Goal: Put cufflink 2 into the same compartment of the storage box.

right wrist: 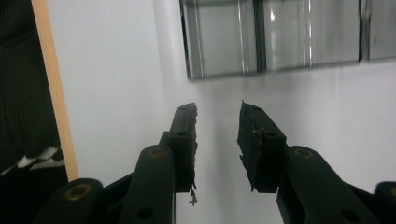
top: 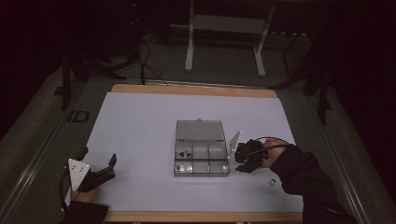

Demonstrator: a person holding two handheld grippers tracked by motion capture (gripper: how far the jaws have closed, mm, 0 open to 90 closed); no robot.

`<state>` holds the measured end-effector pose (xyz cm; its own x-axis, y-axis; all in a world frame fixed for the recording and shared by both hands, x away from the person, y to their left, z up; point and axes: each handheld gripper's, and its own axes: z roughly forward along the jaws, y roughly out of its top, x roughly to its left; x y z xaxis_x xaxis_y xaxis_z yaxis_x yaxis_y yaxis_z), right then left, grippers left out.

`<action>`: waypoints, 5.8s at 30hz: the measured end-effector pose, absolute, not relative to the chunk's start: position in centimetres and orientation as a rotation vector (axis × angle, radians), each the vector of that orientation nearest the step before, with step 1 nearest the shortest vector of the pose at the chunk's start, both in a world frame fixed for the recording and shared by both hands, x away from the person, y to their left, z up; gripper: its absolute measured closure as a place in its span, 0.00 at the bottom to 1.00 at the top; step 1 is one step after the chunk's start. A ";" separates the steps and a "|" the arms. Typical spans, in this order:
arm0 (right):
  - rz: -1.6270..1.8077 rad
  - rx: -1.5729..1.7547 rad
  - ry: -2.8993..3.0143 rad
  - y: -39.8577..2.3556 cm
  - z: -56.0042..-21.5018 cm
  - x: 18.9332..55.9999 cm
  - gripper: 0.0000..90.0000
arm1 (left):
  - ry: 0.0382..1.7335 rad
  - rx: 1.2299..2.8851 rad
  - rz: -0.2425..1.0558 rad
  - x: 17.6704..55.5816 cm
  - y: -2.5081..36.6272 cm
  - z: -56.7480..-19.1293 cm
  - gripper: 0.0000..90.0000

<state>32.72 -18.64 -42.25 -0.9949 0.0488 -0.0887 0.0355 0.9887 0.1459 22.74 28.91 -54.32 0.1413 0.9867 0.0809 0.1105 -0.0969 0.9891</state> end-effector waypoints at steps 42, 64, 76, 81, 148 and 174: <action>0.046 0.722 3.026 -29.7 -48.5 31.8 0.65 | 1.149 1.428 1.115 22.8 28.9 -54.3 0.03; -0.030 0.584 3.072 -29.0 -48.7 32.0 0.80 | 1.151 1.427 1.112 22.8 28.9 -54.3 0.03; 0.011 0.479 3.097 -27.2 -47.7 32.2 0.80 | 1.151 1.427 1.112 22.8 28.9 -54.3 0.03; 0.015 0.435 3.099 -26.1 -47.2 32.4 0.80 | 1.151 1.427 1.112 22.8 28.9 -54.3 0.03; 0.217 -0.139 3.050 -5.6 -41.8 33.0 0.80 | 1.140 1.423 1.107 22.7 29.0 -54.3 0.03; 0.436 -0.183 3.051 -3.5 -45.1 34.0 0.80 | 1.140 1.419 1.109 22.7 29.0 -54.3 0.03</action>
<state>34.04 -3.50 -45.09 -0.9915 -0.1096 -0.0704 -0.1250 0.9532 0.2754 22.68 28.97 -54.33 0.1471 0.9861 0.0774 0.1052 -0.0934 0.9900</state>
